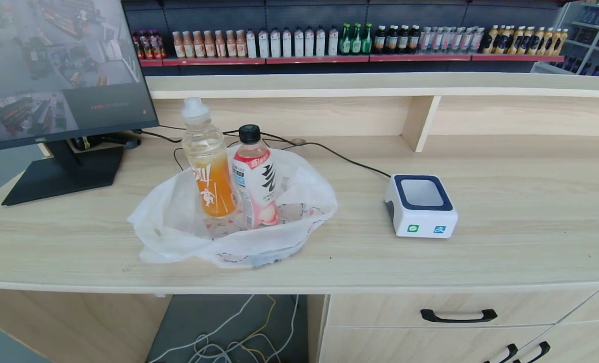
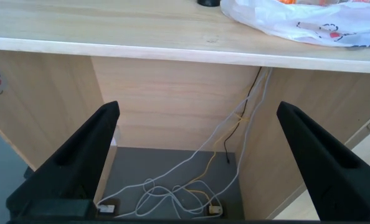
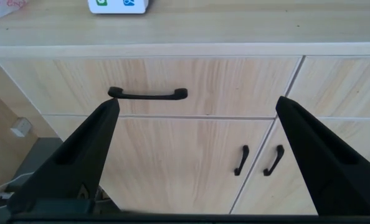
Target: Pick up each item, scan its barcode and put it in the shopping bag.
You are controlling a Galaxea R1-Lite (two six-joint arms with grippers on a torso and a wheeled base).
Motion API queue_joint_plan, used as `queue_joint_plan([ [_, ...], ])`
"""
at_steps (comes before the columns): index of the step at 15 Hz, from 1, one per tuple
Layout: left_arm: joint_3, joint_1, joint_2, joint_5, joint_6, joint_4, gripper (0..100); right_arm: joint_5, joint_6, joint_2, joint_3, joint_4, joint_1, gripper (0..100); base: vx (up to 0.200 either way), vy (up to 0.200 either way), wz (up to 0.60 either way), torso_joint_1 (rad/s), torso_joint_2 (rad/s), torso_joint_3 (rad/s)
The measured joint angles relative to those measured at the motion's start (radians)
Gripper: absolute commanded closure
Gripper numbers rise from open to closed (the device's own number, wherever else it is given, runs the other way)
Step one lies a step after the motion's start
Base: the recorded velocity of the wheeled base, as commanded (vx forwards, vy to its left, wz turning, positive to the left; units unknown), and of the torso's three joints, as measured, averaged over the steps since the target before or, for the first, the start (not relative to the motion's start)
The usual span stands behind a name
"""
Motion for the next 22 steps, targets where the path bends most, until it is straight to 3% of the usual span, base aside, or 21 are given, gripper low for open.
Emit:
queue_joint_plan([
  [4,0.000,0.000,0.000,0.000,0.001,0.000,0,0.000,0.000,0.000,0.000,0.000,0.000,0,0.000,-0.200,0.00,0.002,0.00,0.004],
  [22,0.000,0.001,0.000,0.000,0.002,0.000,0,0.000,0.000,0.000,0.000,0.000,0.000,0,0.000,0.000,0.00,0.000,0.00,0.000],
])
